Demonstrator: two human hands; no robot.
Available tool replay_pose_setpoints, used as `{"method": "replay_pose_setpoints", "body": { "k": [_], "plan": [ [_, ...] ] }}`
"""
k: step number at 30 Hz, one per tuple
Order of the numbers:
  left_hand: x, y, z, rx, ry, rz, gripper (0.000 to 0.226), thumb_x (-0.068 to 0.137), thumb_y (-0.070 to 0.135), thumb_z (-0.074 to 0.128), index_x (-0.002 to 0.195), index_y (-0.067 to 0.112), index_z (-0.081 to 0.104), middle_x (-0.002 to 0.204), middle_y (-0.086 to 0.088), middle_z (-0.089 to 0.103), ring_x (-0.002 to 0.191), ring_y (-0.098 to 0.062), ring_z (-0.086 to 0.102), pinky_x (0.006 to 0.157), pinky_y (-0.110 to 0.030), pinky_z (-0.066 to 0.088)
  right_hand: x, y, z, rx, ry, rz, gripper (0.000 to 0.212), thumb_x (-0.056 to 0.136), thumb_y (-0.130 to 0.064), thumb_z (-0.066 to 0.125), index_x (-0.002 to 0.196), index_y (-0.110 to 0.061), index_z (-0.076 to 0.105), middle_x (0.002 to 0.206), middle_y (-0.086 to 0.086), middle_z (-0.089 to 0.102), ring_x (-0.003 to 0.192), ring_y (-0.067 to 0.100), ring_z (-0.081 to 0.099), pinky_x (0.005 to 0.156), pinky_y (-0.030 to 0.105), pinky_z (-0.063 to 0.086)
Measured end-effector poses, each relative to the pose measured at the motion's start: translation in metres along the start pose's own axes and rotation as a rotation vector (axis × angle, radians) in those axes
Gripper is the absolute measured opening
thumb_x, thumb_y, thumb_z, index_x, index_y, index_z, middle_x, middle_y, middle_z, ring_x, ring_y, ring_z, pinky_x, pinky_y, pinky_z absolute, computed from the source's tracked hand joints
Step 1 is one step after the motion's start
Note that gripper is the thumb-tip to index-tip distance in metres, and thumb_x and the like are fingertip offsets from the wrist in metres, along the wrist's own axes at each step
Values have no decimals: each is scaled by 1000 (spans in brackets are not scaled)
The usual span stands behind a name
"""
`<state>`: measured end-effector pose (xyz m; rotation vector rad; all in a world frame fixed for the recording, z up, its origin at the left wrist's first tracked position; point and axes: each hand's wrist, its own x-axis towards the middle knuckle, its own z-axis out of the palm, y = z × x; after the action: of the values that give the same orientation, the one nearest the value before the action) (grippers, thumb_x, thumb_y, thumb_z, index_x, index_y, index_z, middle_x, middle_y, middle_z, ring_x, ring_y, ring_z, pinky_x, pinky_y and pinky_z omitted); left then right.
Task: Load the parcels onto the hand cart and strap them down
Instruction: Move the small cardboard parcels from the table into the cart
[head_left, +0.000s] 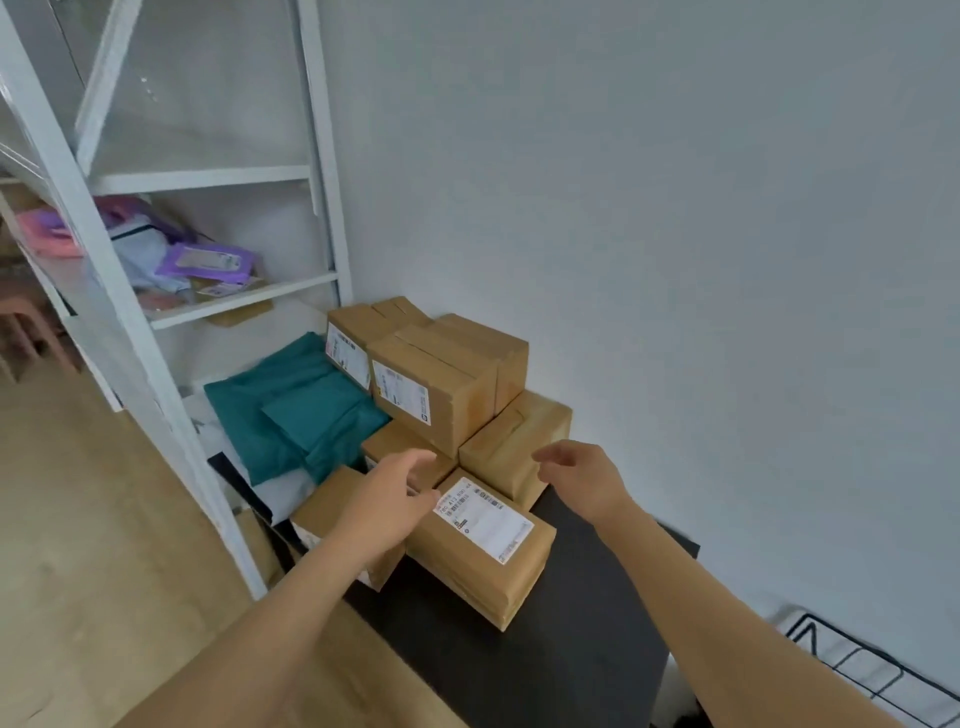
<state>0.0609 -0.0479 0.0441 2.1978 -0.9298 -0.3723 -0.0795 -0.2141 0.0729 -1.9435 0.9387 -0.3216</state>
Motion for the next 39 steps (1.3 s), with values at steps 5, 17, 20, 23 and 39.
{"method": "replay_pose_setpoints", "body": {
  "k": [5,17,20,23,39],
  "plan": [
    [45,-25,-10,-79,17,-57,52,90,23,59,138,25,40,136,2,45,112,-6,46,86,-20,35,51,-31,20,-134,-2,-69,38,90,-13,51,128,-17,57,132,0,55,98,10,52,76,15,38],
    [157,-80,-61,-302,-44,-120,54,92,20,58,141,20,35,141,0,41,120,-14,46,96,-28,39,146,-97,96,-662,42,-169,74,83,-38,61,147,-26,26,153,6,24,142,27,20,115,43,26],
    [176,-90,-70,-325,-56,-122,54,92,18,57,141,20,35,141,-2,41,121,-17,47,92,-25,38,165,-104,110,-778,36,-119,84,80,-47,61,149,-27,19,156,10,17,144,30,14,118,45,16],
    [190,-98,-76,-346,-39,-99,56,91,15,58,141,18,34,138,-4,41,118,-15,45,92,-23,36,180,-108,119,-794,36,-81,86,75,-49,62,148,-27,21,152,9,24,141,30,20,117,46,17],
    [230,-115,-83,-436,-68,-122,56,90,11,57,141,18,34,141,-5,41,124,-18,44,99,-29,39,196,-120,131,-732,54,-6,96,63,-45,73,144,-35,23,130,7,36,125,27,33,108,40,31]
  ]
}}
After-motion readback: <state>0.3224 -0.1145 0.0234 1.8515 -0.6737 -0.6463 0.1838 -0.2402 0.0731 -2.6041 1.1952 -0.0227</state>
